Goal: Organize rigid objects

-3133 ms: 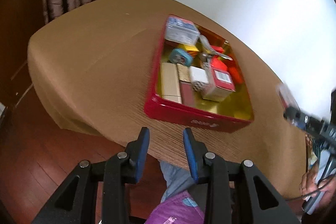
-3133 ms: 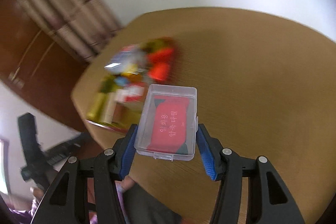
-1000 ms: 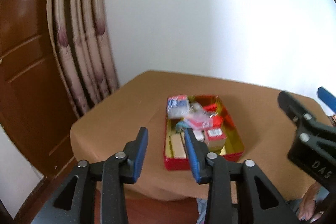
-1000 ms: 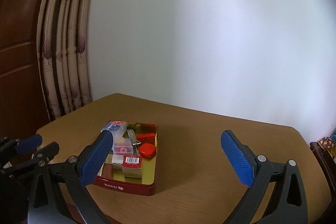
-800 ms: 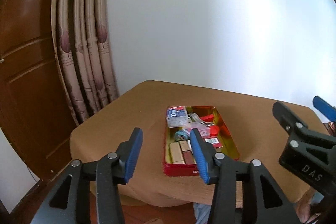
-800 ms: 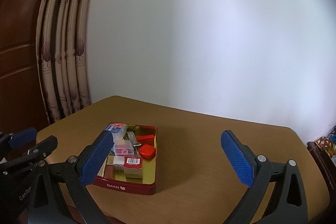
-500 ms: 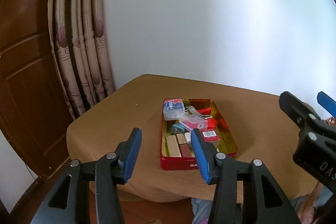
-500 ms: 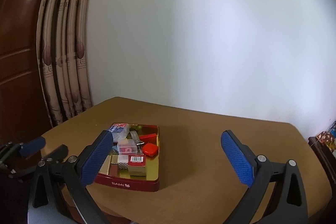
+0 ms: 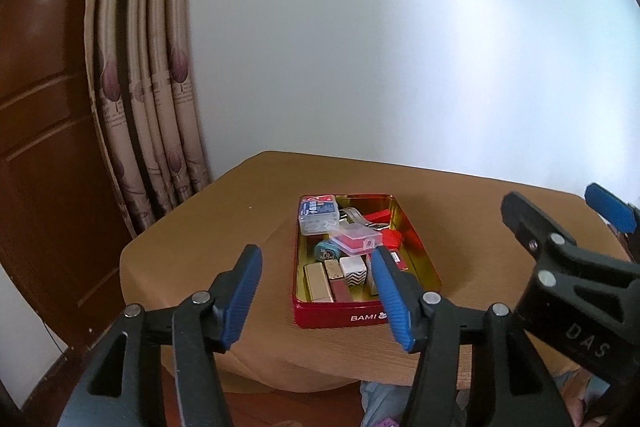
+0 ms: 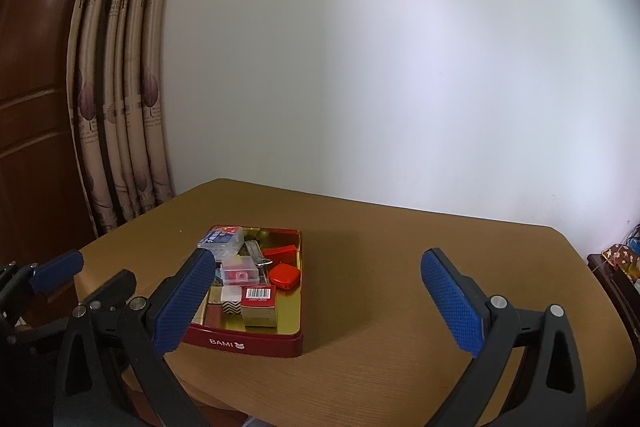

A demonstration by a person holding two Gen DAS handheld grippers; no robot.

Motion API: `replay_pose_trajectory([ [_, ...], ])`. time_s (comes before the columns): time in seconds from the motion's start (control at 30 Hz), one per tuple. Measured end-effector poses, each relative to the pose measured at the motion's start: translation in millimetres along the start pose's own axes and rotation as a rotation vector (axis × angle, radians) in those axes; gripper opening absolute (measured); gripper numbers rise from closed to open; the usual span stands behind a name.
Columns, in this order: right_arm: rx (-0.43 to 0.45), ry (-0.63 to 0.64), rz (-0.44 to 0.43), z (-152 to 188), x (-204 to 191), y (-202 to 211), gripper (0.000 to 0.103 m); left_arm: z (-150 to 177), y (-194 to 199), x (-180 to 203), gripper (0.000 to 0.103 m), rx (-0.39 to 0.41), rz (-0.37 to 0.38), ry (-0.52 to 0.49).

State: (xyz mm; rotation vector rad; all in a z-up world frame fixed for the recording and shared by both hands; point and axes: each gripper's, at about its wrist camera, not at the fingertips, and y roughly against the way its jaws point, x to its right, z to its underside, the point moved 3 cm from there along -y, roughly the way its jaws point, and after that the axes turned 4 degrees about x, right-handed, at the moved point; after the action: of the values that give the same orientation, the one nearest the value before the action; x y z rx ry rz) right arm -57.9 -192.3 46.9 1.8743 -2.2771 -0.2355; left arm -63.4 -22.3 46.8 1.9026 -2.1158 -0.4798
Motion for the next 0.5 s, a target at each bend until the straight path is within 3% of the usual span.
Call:
replay_pose_trajectory([
  [0.5, 0.006, -0.003, 0.013, 0.6, 3.7, -0.9, 0.102, 2.1, -6.6, -6.0, 0.061, -0.021, -0.012, 0.026],
])
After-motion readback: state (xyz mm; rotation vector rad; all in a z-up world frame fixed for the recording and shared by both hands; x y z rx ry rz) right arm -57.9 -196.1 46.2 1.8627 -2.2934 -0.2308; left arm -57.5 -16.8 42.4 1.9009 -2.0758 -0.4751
